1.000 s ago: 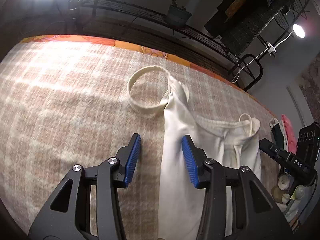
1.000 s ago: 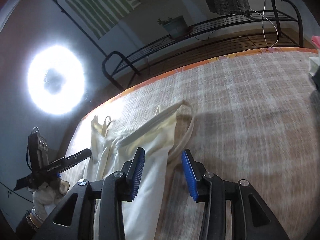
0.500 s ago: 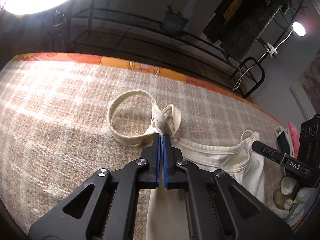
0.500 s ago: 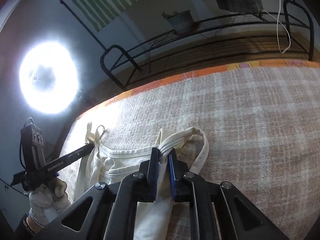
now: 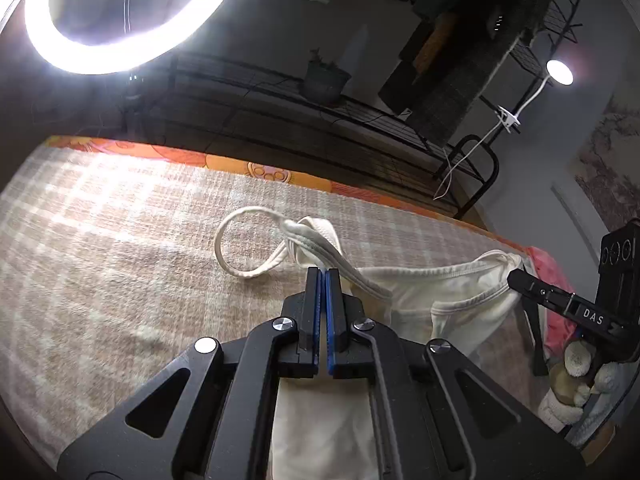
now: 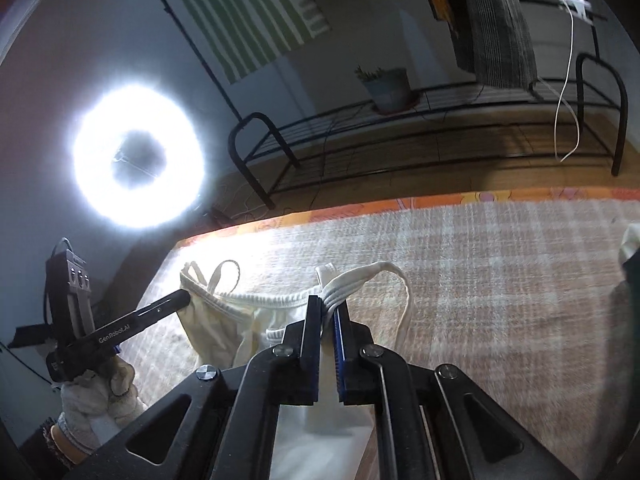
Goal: Fold small clothes
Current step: 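Fold the strap end over onto the hem with the left tool while the right tool holds the straps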
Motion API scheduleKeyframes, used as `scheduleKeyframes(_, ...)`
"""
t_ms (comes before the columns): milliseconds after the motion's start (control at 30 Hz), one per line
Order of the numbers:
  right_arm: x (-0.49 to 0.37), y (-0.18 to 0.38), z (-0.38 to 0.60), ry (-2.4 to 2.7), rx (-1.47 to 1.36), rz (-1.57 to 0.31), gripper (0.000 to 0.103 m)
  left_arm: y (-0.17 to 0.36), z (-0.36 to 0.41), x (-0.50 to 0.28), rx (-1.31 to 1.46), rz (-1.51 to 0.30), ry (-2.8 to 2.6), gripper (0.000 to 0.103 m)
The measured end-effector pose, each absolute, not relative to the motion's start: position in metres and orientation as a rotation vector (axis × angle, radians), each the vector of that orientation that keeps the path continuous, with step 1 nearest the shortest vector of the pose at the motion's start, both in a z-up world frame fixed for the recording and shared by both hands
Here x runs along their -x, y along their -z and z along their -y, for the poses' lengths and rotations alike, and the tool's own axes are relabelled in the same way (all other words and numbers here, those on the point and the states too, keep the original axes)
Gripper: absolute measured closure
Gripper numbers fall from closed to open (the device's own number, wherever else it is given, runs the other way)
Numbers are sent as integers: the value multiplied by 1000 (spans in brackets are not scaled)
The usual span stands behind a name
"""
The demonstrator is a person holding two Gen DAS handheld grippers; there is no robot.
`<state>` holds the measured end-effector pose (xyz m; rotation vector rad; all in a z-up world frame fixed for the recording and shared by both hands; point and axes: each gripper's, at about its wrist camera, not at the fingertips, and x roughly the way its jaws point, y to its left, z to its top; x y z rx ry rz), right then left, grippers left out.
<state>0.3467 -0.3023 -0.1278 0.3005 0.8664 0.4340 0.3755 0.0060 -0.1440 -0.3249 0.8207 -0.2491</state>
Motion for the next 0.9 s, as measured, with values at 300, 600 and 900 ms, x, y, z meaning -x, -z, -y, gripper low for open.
scheduleKeyframes(300,-280,91,310,-434,-278,-837,100,108,-10,-304,275,-786,244,103)
scheduleKeyframes(600,-211,79,306,-412,-217,-873,100,107,-10,-223,230,-807,226,103)
scheduleKeyframes(900,-147,99,296,-381,-106,-946,100,139,-10,-170,181,-895,194,103)
